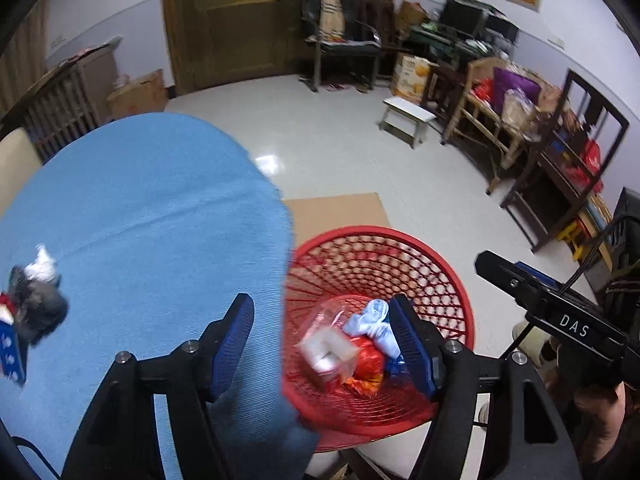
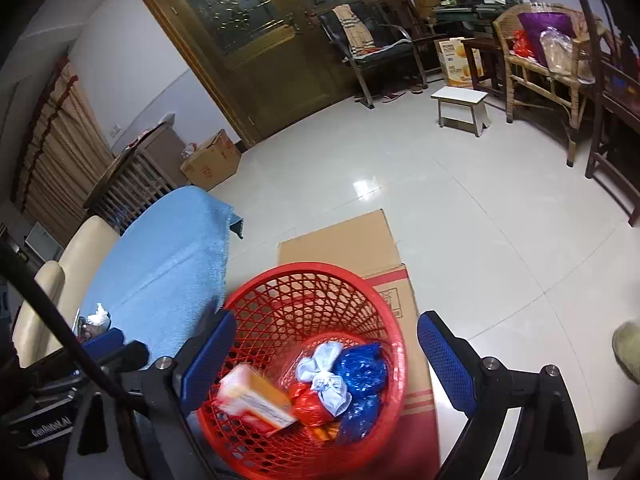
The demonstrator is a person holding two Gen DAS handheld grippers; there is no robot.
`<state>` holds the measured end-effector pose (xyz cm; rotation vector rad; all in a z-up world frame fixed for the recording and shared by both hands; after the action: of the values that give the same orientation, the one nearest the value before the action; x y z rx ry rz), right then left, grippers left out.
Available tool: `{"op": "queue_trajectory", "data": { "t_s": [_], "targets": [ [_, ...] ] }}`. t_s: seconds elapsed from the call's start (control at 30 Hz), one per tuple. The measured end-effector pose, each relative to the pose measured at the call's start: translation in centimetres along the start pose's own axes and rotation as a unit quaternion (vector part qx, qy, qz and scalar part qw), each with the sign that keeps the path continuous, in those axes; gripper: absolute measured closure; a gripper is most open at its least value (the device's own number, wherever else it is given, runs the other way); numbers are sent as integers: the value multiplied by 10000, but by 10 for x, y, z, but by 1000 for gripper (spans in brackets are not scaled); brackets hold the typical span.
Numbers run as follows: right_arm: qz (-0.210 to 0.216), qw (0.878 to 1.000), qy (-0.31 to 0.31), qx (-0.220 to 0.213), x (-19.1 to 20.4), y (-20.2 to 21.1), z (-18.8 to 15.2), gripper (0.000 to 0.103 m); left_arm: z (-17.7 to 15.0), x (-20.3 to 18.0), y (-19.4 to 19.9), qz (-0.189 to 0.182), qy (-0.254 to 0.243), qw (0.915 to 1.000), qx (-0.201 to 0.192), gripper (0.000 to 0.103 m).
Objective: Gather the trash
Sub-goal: 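Carry the box and mask to the red basket and release both inside, then move both grippers back over the table toward the blue box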
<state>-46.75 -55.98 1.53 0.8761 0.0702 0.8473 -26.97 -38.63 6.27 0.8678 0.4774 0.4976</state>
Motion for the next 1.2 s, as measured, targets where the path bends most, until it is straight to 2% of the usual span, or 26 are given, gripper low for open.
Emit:
{"op": "queue_trajectory", "data": {
  "t_s": [0.1,0.17,0.2,0.37,0.53,0.67,0.73,0.83,1.0,1.13,1.2],
  "targets": [
    [100,9998,132,-65,12,1,2,9,-2,26,12,40,343,9994,-34,32],
    [133,9997,179,70,22,-5,1,9,-6,43,23,82,473,9987,-186,32],
    [258,9993,206,176,30,-9,1,9,-9,57,30,203,595,9977,-259,32],
    [527,9966,613,142,74,-10,3,9,-23,109,52,505,1103,9917,-421,32],
    [716,9915,1049,299,123,-15,-6,9,-39,159,76,664,1761,9800,-651,32],
    [855,9846,1491,304,165,-10,-11,9,-52,192,88,807,2059,9720,-790,32],
    [950,9813,1649,302,184,-7,-15,9,-59,214,96,909,2286,9655,-853,32],
    [1109,9754,1860,406,212,-7,-25,9,-65,241,106,1014,2455,9592,-966,32],
    [1317,9633,2287,495,251,1,-42,9,-74,295,123,1442,2606,9483,-1100,32],
    [1468,9559,2470,606,272,1,-54,9,-76,323,132,1537,2586,9466,-1160,32],
    [1554,9505,2605,677,282,0,-60,9,-73,330,132,1529,2486,9494,-1159,31]
  ]
}}
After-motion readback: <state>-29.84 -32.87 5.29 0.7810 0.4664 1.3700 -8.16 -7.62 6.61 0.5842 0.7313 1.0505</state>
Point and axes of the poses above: each gripper's, at about its wrist camera, not at the fingertips, and y roughly against the way its jaws point, x to its left, z to its top, the point moved 4 cm from there along -y, roughly the way its jaws point, and after that the axes turned 12 degrees about y, right-handed, at the moved point
